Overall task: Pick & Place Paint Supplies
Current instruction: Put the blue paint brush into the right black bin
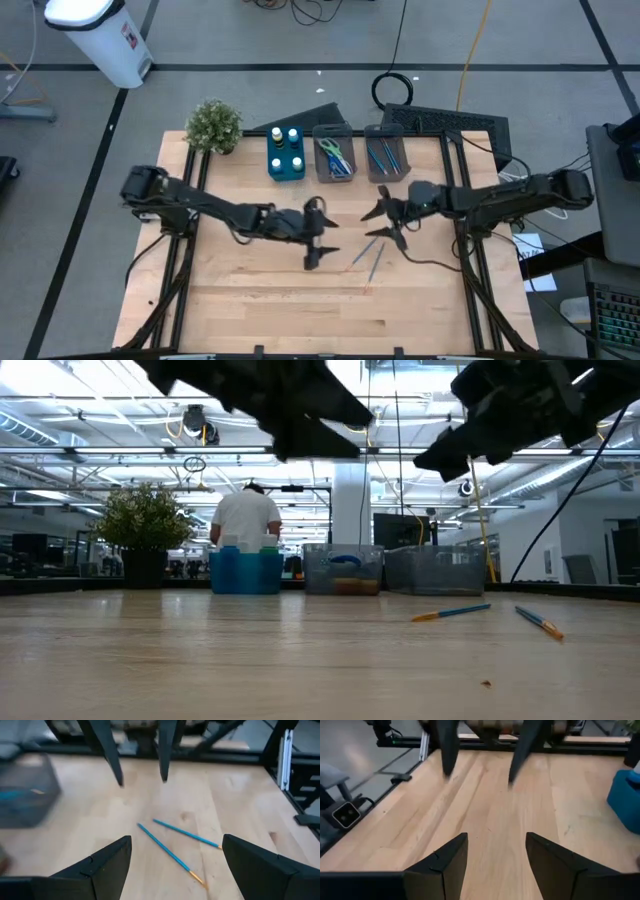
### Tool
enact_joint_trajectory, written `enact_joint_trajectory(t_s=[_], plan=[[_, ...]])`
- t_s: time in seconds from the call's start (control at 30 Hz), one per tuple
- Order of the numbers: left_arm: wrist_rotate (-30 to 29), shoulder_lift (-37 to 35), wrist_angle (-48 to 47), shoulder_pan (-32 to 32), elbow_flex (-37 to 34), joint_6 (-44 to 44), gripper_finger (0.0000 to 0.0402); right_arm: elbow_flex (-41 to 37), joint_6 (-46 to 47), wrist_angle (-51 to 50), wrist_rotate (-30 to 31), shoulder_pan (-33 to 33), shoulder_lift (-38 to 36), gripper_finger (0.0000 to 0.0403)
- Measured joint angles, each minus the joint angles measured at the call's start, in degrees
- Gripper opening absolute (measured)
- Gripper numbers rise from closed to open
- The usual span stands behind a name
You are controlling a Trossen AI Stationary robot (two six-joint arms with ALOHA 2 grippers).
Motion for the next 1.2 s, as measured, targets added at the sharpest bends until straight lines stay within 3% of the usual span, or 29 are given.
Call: enact_joint_trajectory(t_s=[0.27,0.43,0.6,0.9,1.2], plan=[[2.2,18.3,-0.2,-1.5,8.1,2.4,0.0321,-0.2,-6.5,4.1,10.6,4.8,-0.5,0.0180],[3.1,26.7,-0.1,-2.1,13.6,4.0,0.0321,-0.2,-6.6,6.1,10.8,4.8,-0.6,0.0169],[6.5,27.5,-3.3,-0.6,14.8,0.7,0.0321,-0.2,-8.2,6.8,10.8,4.6,-0.6,0.0162],[-4.9,27.1,-17.0,1.4,15.0,-7.0,0.0321,-0.2,-8.1,7.6,13.2,4.3,-0.6,0.0158],[-2.8,27.3,-17.5,1.4,14.9,-1.2,0.0316,-0.2,-6.8,7.5,13.4,4.3,-0.6,0.0155]])
